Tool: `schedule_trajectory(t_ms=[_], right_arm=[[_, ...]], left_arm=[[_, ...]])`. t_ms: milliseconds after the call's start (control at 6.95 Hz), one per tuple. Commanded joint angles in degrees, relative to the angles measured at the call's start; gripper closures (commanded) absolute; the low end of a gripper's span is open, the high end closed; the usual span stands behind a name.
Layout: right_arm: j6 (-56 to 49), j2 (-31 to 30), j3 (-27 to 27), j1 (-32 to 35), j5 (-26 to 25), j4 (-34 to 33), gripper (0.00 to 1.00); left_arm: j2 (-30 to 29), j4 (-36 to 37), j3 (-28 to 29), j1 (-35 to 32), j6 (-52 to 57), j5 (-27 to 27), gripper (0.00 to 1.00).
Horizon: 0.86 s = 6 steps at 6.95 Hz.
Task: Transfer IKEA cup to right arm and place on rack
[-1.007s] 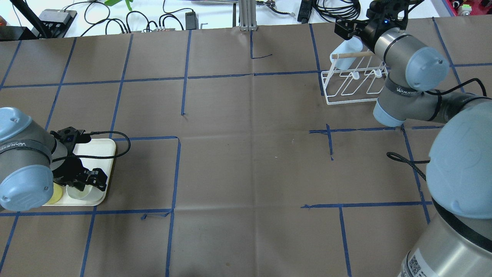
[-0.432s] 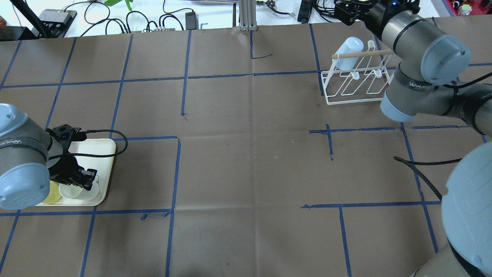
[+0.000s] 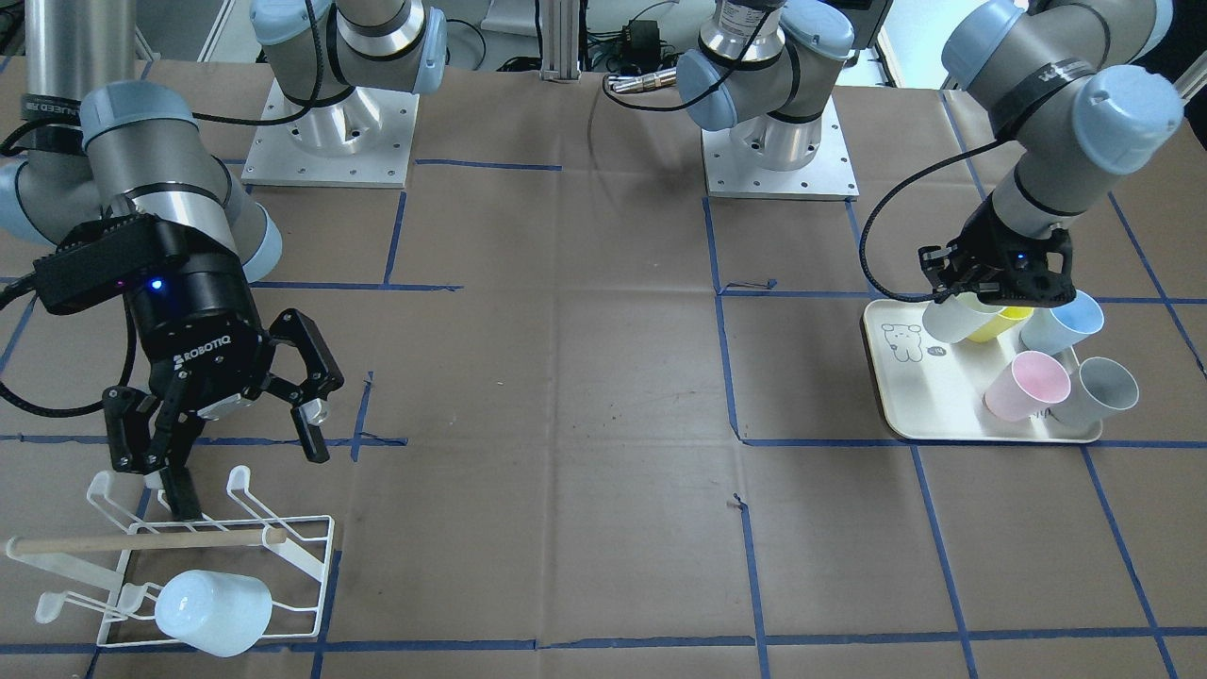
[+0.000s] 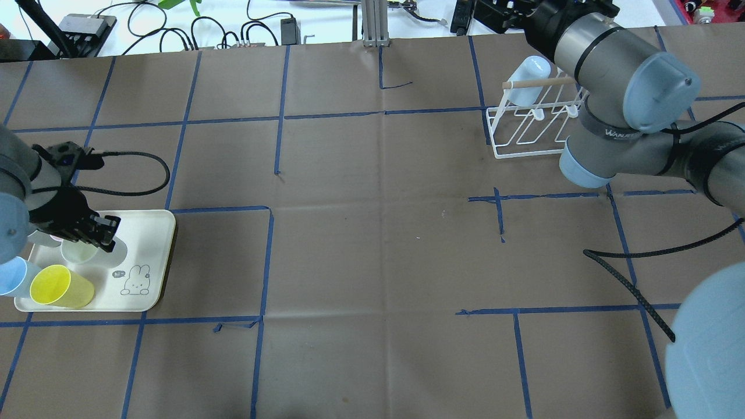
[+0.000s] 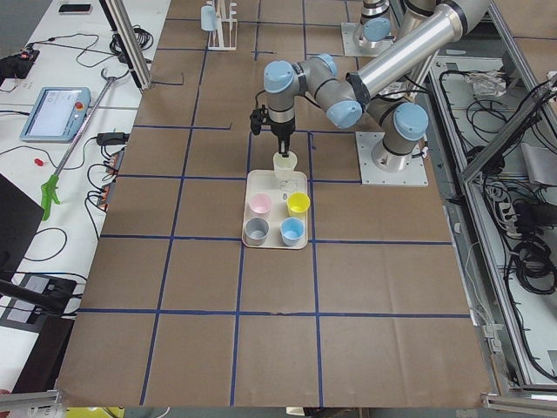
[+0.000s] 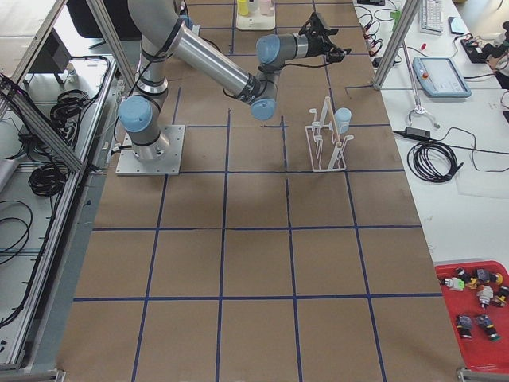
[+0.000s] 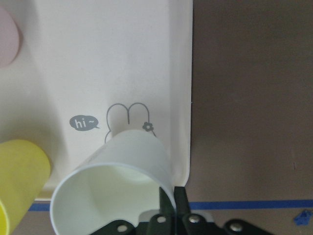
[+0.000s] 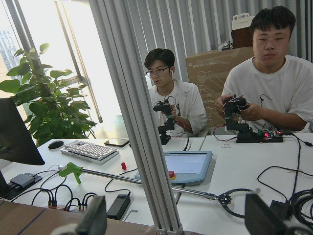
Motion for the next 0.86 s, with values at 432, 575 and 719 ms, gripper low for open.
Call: schedule_trajectory(t_ms=[432,575,719], right_arm=[[26.8,-0.2,3.6,8.4,-7.8,0.0,0.00],[36.3,-0.1,3.7,9.4,-9.9,0.0,0.00],[45.0,0.0,4.0,9.7,-9.9,0.0,0.00]], left_arm=[[-7.2,-20.0,27.5,-5.7,-1.8,-4.7,1.00],[-7.3,-17.1,26.5,-5.7,-1.8,-10.5,1.00],[-7.6,-11.6,25.3,-5.7,-1.4,-14.5,1.00]])
